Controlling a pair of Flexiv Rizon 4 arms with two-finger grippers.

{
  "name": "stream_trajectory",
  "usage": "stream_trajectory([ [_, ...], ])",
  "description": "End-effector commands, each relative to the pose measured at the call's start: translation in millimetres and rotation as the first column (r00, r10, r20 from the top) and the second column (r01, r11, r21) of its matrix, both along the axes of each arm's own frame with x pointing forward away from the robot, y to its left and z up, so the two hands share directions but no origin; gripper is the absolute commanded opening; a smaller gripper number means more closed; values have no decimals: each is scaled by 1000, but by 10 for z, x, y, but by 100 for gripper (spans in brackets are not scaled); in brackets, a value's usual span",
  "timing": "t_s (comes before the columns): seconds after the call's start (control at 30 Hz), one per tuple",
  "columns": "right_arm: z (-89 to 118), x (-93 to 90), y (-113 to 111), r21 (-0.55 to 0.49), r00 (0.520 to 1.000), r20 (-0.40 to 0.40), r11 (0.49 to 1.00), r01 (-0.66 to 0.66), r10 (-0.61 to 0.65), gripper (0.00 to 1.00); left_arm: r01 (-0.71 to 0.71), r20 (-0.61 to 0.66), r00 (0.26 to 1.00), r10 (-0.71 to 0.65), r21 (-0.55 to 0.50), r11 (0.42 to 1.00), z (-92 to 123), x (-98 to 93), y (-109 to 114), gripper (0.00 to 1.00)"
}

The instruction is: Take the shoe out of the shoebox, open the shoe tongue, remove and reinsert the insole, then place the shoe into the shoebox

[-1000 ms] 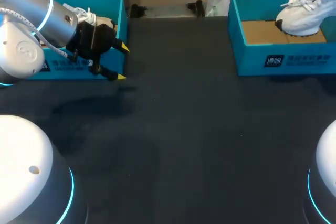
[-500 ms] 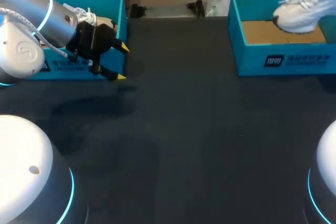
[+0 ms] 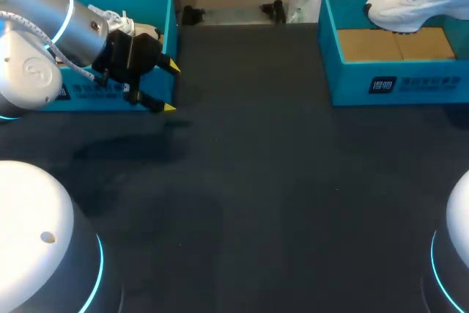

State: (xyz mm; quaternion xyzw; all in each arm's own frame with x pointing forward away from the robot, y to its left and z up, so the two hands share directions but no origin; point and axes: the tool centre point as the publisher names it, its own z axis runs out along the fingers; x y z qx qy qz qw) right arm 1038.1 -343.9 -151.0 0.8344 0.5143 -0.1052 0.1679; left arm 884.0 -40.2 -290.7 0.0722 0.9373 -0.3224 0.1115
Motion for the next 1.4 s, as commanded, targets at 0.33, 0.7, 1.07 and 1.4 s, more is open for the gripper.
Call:
stream_trajectory([
  [0.33, -255, 252, 49, 14, 1000, -1, 1000, -5, 5, 0, 0, -1, 1000, 0, 4, 1000, 1, 5, -7, 100],
  [0.7, -545, 392, 66, 46, 999, -10, 998, -36, 36, 0, 0, -1, 1000, 0, 4, 1000, 1, 5, -7, 100],
  [1.07, -807, 424, 22, 36, 999, 15, 999, -40, 39, 0, 0, -1, 1000, 0, 4, 1000, 1, 5, -7, 100],
  [1.4, -1039, 406, -13, 36, 999, 16, 999, -39, 38, 0, 0, -1, 1000, 0, 4, 1000, 1, 5, -7, 100],
])
